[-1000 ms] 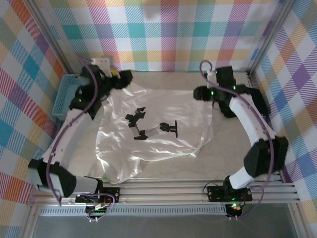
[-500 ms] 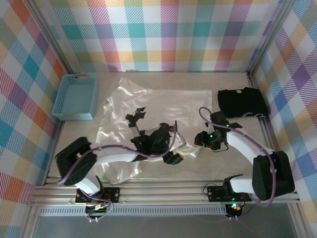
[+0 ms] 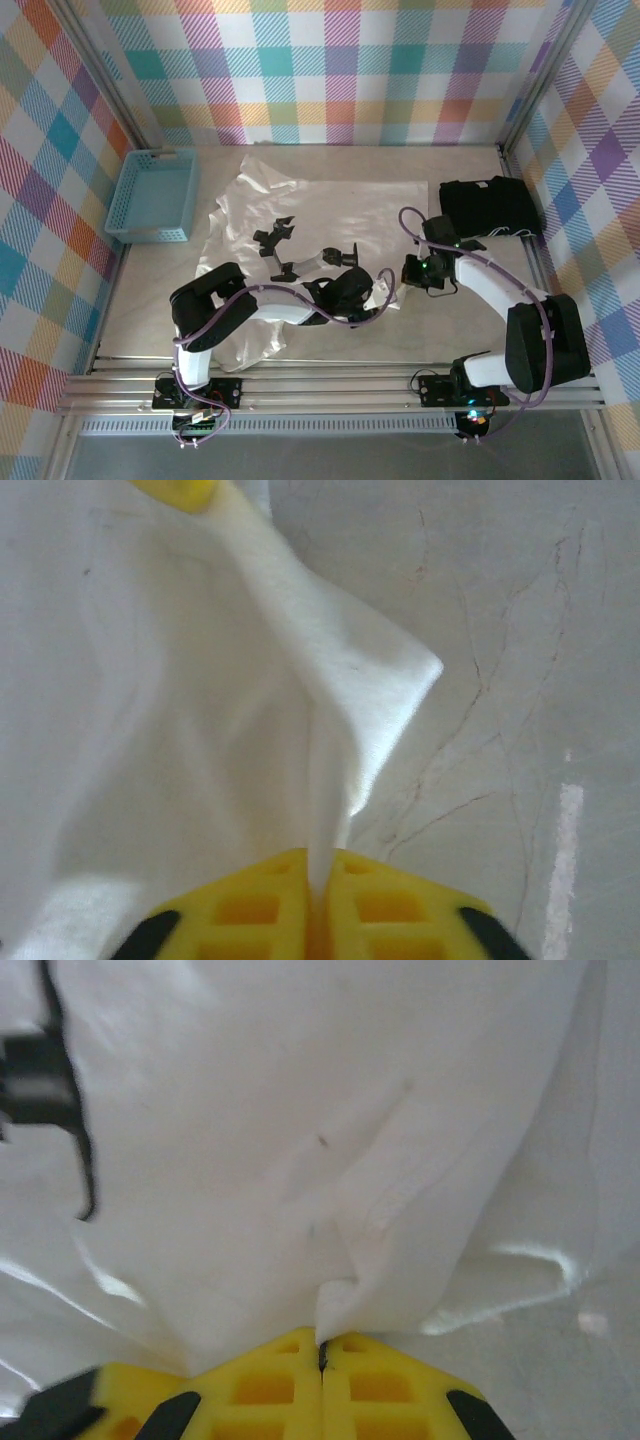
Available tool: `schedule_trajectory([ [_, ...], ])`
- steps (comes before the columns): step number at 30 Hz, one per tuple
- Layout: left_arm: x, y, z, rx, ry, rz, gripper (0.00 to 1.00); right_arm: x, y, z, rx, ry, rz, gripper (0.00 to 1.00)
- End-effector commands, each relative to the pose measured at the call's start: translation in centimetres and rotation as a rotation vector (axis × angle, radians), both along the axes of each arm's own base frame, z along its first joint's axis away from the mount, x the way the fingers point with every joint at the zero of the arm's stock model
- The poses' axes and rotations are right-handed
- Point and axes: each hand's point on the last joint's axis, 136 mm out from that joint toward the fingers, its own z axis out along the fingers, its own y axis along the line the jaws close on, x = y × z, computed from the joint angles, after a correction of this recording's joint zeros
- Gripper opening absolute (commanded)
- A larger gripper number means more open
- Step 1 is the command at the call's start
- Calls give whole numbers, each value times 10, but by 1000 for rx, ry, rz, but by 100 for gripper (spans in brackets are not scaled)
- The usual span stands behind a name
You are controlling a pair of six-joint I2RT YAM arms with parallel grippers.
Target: Fold the inside-out t-shirt
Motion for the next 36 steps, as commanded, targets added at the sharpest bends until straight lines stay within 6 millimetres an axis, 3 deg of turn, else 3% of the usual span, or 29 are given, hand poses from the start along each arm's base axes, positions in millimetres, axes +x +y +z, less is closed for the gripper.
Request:
schedule_trajectory([
  [1,-6,7,17,-43,111,18,6,35,18,40,53,-138,78,0],
  [5,-11,14,30,-171,319,32,2,79,45,51,127,-165,142,1],
  [8,11,17,35,-262,415,126,0,110,65,47,198,-138,159,7],
  [11,32,21,41,-357,502,214,0,118,67,47,194,-131,156,15],
  [15,42,27,36,-409,584,271,0,96,44,53,90,-173,149,34],
  [21,45,30,32,-423,645,291,0,26,38,37,153,-124,159,43],
  [25,51,31,38,-457,681,303,0,-3,33,18,136,-89,136,46],
  [28,52,32,40,-463,686,298,0,-6,35,5,127,-65,127,49],
  [31,52,33,41,-465,685,300,0,8,42,-6,142,-46,120,47],
  [34,52,38,40,-458,684,312,0,24,46,-5,128,-46,133,25],
  [36,52,43,40,-444,681,320,0,34,34,0,49,-60,123,13],
])
